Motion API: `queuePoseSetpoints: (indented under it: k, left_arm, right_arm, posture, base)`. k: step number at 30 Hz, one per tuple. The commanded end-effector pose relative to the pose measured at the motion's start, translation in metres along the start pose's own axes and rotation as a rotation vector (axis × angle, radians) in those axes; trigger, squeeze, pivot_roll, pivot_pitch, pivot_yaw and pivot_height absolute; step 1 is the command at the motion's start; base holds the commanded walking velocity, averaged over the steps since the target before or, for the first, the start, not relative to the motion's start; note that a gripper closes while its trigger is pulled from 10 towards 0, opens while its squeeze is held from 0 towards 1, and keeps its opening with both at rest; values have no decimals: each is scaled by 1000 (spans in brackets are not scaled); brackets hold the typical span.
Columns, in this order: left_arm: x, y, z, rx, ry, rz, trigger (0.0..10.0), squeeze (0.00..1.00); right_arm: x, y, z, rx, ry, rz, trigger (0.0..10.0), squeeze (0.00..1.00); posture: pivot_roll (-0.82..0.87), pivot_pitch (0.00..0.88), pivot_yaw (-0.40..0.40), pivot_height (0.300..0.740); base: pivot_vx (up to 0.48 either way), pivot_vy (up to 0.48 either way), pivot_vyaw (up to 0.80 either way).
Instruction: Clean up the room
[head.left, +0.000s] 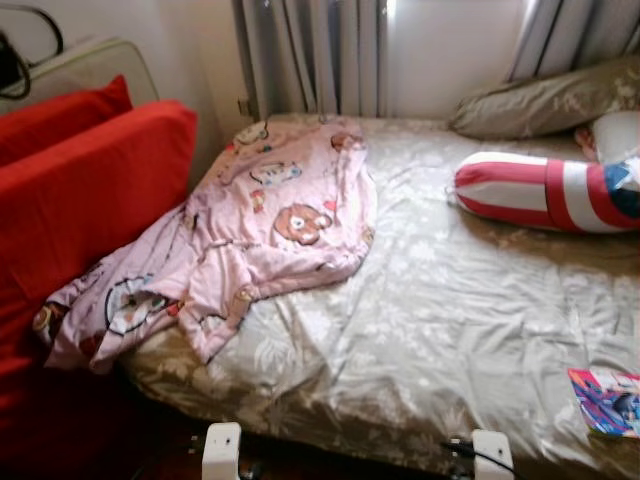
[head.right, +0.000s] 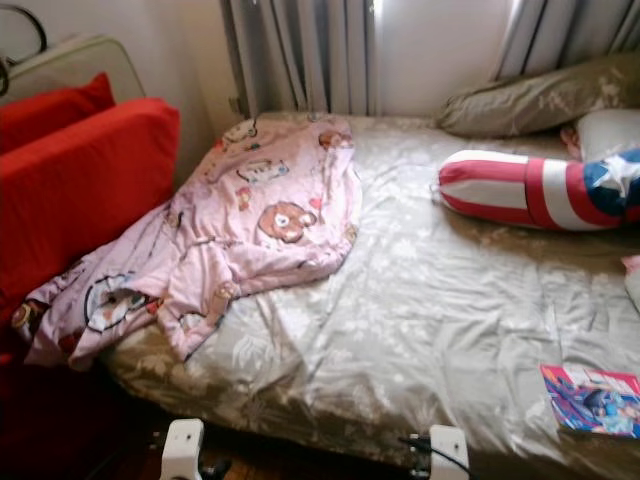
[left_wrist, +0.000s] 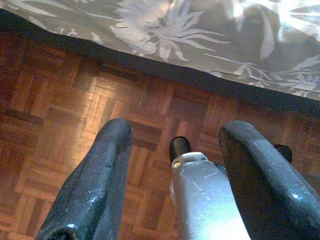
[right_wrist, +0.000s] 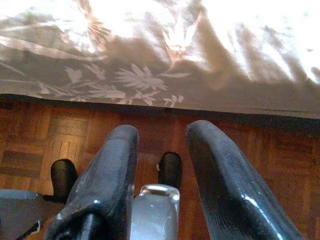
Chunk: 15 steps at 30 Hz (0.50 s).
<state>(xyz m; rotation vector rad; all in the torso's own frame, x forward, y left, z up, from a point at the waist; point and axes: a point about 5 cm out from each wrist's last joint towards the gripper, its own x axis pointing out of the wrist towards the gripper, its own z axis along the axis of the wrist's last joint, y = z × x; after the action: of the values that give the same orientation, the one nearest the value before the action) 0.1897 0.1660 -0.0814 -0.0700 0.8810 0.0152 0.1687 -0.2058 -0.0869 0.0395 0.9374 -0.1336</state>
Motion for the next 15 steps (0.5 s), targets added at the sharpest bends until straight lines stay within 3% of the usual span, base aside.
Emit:
queuePoseSetpoints:
  k: [1, 15]
  left_arm:
    - [-1, 3, -4, 12, 22, 5, 10000, 0]
    - [-1, 4, -6, 17, 25, 6, 10000, 0]
  right_arm:
    - [0, 3, -2, 8, 9, 8, 10000, 0]
    - [0, 3, -3, 8, 10, 10, 10000, 0]
  posture:
    - [-12, 0, 66, 740]
    - [-13, 0, 68, 740]
  base:
    - [0, 326, 0]
    - [0, 338, 0]
